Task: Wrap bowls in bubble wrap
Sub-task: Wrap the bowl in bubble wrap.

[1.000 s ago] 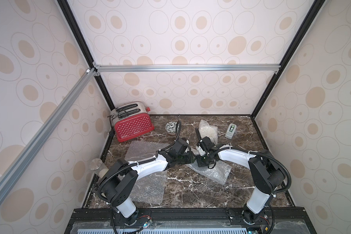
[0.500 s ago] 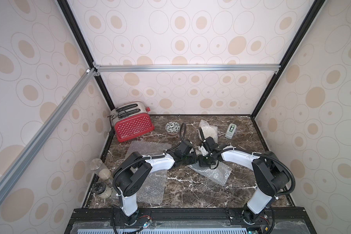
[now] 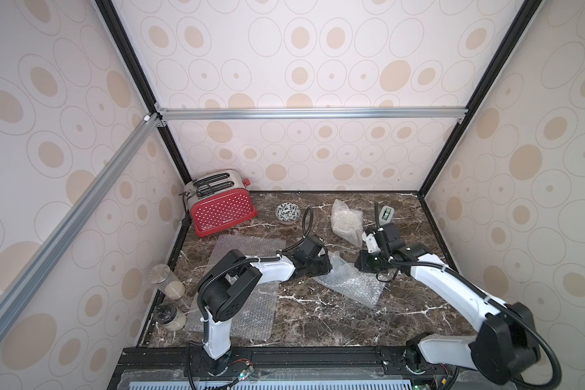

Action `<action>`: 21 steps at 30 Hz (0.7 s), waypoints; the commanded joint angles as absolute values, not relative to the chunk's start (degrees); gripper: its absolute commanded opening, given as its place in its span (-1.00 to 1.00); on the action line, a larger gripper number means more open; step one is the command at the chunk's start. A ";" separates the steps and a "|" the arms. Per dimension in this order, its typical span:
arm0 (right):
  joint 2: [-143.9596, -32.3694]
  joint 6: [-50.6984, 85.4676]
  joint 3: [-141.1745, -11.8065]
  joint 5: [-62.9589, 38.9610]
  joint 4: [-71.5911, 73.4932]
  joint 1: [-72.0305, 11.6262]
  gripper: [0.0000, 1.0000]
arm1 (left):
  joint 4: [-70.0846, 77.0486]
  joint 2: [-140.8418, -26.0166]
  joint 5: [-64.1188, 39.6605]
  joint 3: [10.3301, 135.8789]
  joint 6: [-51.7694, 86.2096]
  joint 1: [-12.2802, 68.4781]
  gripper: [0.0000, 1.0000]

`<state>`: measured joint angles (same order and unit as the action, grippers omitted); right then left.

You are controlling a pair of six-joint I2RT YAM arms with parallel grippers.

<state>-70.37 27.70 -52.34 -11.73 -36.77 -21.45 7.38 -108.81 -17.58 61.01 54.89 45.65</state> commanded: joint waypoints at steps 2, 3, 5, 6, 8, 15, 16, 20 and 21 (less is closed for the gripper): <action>-59.59 35.57 -47.54 -5.76 -50.65 -18.47 -0.55 | 6.74 -111.53 -17.90 62.46 55.38 46.22 -0.72; -57.59 36.62 -46.45 -5.54 -52.14 -17.44 -0.47 | 6.30 -111.75 -17.92 62.65 55.20 46.21 -0.72; -55.27 37.67 -44.05 -6.38 -53.63 -16.35 -0.38 | 5.18 -112.25 -18.11 63.29 54.63 46.20 -0.71; -54.67 37.78 -42.91 -6.69 -53.62 -14.70 -0.34 | 4.64 -112.55 -18.42 63.81 54.37 46.16 -0.70; -54.58 37.81 -41.23 -7.38 -52.38 -14.41 -0.28 | 3.41 -113.10 -18.95 64.99 53.80 46.15 -0.69; -59.72 35.22 -37.75 -13.90 -42.44 -10.31 -0.13 | -2.53 -114.26 -19.31 69.89 50.95 46.25 -0.67; -60.09 34.63 -37.14 -15.53 -39.94 -9.83 -0.13 | -3.04 -114.34 -19.35 70.19 50.74 46.26 -0.66; -61.08 32.80 -36.29 -15.89 -34.62 -7.81 -0.13 | -4.28 -114.59 -19.46 70.66 50.32 46.22 -0.64; -61.45 32.60 -35.77 -17.32 -32.94 -6.90 -0.15 | -4.47 -114.61 -19.47 70.66 50.34 46.19 -0.63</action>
